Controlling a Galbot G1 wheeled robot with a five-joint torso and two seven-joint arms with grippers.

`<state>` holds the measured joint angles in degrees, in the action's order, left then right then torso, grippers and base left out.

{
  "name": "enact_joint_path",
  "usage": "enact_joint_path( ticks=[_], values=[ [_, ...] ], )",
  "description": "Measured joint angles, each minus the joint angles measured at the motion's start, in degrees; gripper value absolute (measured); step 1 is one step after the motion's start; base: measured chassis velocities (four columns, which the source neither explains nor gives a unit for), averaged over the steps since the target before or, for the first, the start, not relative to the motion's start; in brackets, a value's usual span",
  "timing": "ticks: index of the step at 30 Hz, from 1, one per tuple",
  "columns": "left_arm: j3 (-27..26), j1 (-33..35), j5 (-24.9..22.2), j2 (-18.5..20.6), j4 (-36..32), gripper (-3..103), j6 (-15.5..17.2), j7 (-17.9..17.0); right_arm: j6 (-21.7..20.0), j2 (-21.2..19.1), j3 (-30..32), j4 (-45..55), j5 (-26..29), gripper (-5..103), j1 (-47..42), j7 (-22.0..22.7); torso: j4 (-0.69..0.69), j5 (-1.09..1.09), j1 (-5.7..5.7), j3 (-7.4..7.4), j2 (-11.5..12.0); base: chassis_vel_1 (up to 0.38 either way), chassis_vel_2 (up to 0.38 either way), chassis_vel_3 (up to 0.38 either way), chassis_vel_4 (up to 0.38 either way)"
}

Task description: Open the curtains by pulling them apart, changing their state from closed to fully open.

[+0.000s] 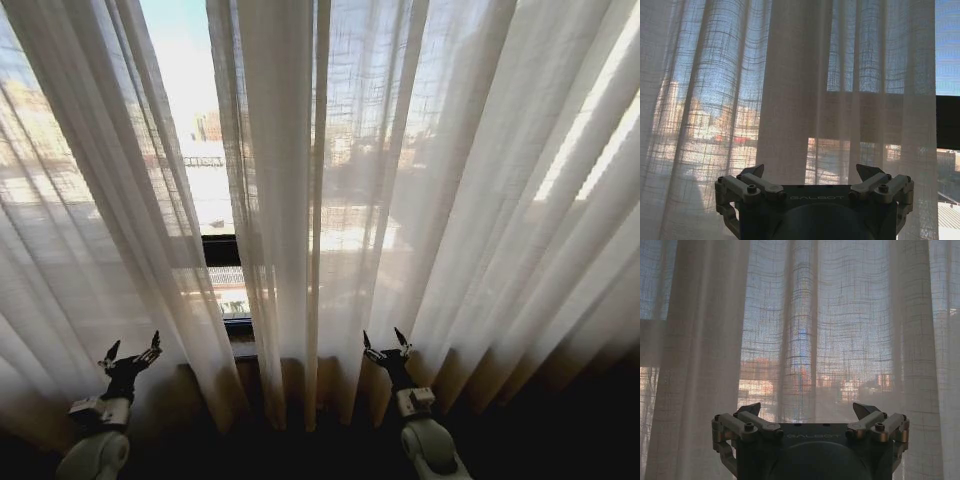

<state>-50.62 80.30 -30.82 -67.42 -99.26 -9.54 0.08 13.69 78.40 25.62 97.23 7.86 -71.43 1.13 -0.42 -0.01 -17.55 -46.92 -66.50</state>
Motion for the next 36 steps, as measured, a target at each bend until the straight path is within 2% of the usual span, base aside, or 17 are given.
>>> enact_joint_path(
  ticks=[11,21,22,25,29,32,35,36],
  values=[
    [0.0,0.0,0.0,0.0,0.0,100,0.0,0.0,-1.09,1.61,-5.23,-12.27,2.31,100,12.53,3.05,0.0,0.0,-0.04,-0.02,0.01,0.0,0.0,0.0,0.0],
    [0.0,0.0,0.0,0.0,0.0,100,0.0,0.0,0.05,1.88,-5.54,-22.33,2.53,100,20.79,3.29,-0.02,0.01,-0.04,-0.02,0.01,0.0,0.0,0.0,0.0],
    [0.0,0.0,0.0,0.0,0.0,100,0.0,0.0,0.16,1.89,-5.54,-22.99,2.51,103,21.46,3.29,-0.02,0.0,-0.03,-0.02,0.01,0.0,0.0,0.0,0.0],
    [0.0,0.0,0.0,0.0,0.0,100,0.0,0.0,0.54,2.05,-5.52,-24.4,2.37,100,22.86,3.2,-0.02,0.01,-0.04,-0.02,0.01,0.0,0.0,0.0,0.0],
    [0.0,0.0,0.0,0.0,0.0,100,0.0,0.0,1.15,2.11,-5.42,-25.56,2.3,80,24.21,3.01,-0.01,0.01,-0.04,-0.02,0.02,0.0,0.0,0.0,0.0],
    [0.0,0.0,0.0,0.0,0.0,100,0.0,0.0,1.36,2.03,-4.99,-25.55,2.27,74,24.17,2.87,-0.01,0.0,-0.04,-0.02,0.01,0.0,0.0,0.0,0.0],
    [0.0,0.0,0.0,0.0,0.0,100,0.0,0.0,1.59,2.02,-4.61,-25.5,2.05,58,23.93,2.56,-0.02,0.01,-0.03,-0.01,0.01,0.0,0.0,0.0,0.0],
    [0.0,0.0,0.0,0.0,0.0,100,0.0,0.0,1.59,2.02,-4.61,-25.5,2.05,58,23.93,2.56,-0.02,0.01,-0.03,-0.01,0.01,0.0,0.0,0.0,0.0]
  ],
)
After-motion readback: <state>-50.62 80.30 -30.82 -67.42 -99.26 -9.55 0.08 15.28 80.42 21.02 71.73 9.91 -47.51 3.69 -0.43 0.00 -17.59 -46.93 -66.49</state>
